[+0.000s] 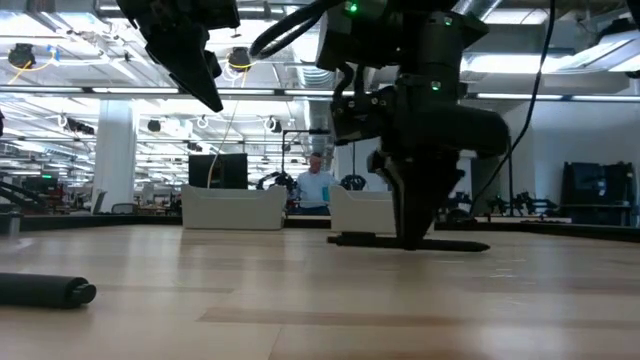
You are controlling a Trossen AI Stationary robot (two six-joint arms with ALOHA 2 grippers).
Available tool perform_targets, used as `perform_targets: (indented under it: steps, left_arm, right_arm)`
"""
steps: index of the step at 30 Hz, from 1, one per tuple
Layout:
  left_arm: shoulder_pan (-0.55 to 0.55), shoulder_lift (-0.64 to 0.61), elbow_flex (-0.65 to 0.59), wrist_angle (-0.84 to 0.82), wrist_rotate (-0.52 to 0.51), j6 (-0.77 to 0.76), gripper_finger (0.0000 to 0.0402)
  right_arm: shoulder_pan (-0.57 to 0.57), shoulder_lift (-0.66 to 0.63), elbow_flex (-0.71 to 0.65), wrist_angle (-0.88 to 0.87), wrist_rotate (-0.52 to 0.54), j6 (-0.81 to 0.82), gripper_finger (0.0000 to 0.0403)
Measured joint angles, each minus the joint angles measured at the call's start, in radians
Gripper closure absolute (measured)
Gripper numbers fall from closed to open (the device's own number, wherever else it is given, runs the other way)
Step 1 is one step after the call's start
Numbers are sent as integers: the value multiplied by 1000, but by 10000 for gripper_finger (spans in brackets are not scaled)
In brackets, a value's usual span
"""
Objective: Sort pens & pencils
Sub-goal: Put the top black pen into the left gray bin
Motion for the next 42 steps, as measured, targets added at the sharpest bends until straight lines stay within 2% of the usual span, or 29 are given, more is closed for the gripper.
perform_targets:
  steps: [10,19,22,26,31,42]
  left_arm:
    - [0,-7,0,-4,-34,3,313]
    - [0,-118,1,-5,-119,18,313]
    - [0,-167,1,-5,-181,18,313]
    - [18,-219,1,-4,-316,33,313]
    - [81,-249,1,-5,-423,79,313]
    - [320,-249,1,9,-413,291,313]
  right_arm:
    - [-31,-2,72,-51,-3,-2,335]
    - [-93,-3,182,-94,1,-36,335]
    - [-113,-4,234,-104,45,-65,335]
    - [-154,-4,319,-100,111,-127,334]
    - [-228,-6,414,-64,132,-208,334]
    - [-417,-7,523,89,130,-290,334]
